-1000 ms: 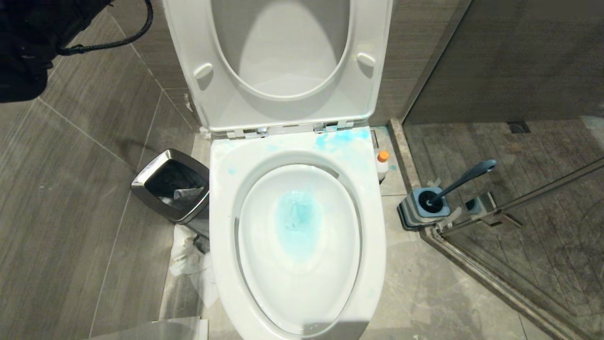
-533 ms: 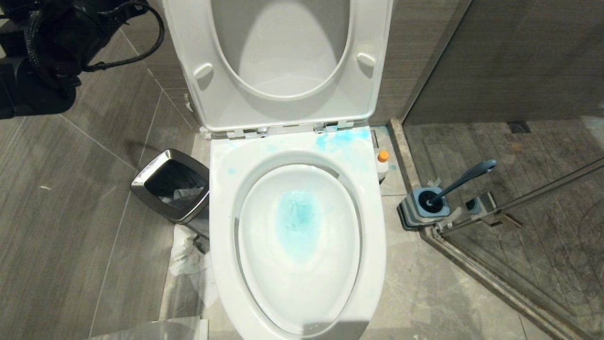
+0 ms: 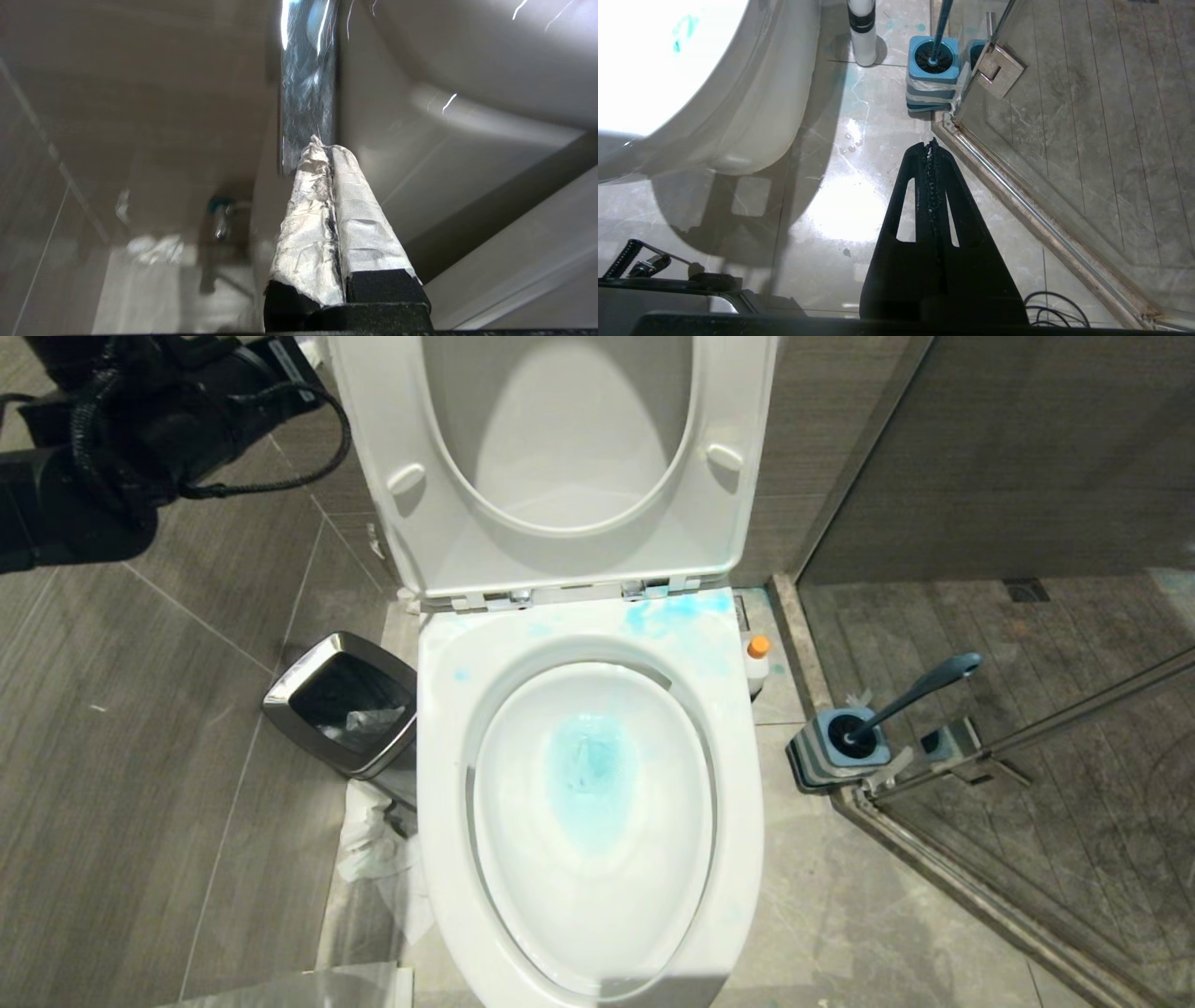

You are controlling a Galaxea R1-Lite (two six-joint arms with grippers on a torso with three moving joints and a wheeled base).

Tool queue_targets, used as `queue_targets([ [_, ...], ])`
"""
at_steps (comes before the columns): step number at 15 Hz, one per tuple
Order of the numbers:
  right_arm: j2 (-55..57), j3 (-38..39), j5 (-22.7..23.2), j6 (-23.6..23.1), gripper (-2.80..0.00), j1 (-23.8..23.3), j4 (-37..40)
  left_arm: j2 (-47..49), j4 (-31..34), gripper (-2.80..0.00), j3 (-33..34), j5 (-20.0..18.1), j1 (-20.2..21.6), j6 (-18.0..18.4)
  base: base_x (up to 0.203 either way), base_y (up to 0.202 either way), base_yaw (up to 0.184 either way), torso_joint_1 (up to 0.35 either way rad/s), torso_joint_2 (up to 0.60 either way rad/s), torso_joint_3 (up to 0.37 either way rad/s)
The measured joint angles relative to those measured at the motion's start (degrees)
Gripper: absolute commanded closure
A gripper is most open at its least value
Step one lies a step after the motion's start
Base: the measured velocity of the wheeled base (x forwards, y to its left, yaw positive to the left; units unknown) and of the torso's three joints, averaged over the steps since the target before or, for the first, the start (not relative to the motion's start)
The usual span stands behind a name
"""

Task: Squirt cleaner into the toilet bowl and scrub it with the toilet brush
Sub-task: Flush the toilet

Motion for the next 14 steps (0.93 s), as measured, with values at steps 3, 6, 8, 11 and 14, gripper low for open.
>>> queue_targets([
  [3,0.0,0.0,0.0,0.0,0.0,0.0,0.0,0.4,3.2,0.0,0.0,0.0,-2.3,-1.4,0.0,0.0,0.0,0.0,0.0,0.0],
  [6,0.0,0.0,0.0,0.0,0.0,0.0,0.0,0.2,3.3,0.0,-0.1,0.0,-3.7,-1.5,0.0,0.0,0.0,0.0,0.0,0.0],
  [8,0.0,0.0,0.0,0.0,0.0,0.0,0.0,0.0,3.3,0.0,-0.1,-0.2,-4.0,-1.3,0.0,0.0,0.0,0.0,0.0,0.0],
  [11,0.0,0.0,0.0,0.0,0.0,0.0,0.0,-0.3,3.3,0.0,-0.1,-0.4,-3.8,-0.7,0.0,0.0,0.0,0.0,0.0,0.0],
  [14,0.0,0.0,0.0,0.0,0.0,0.0,0.0,-1.2,4.5,0.0,0.4,-1.5,-1.7,-0.8,0.0,0.0,0.0,0.0,0.0,0.0],
])
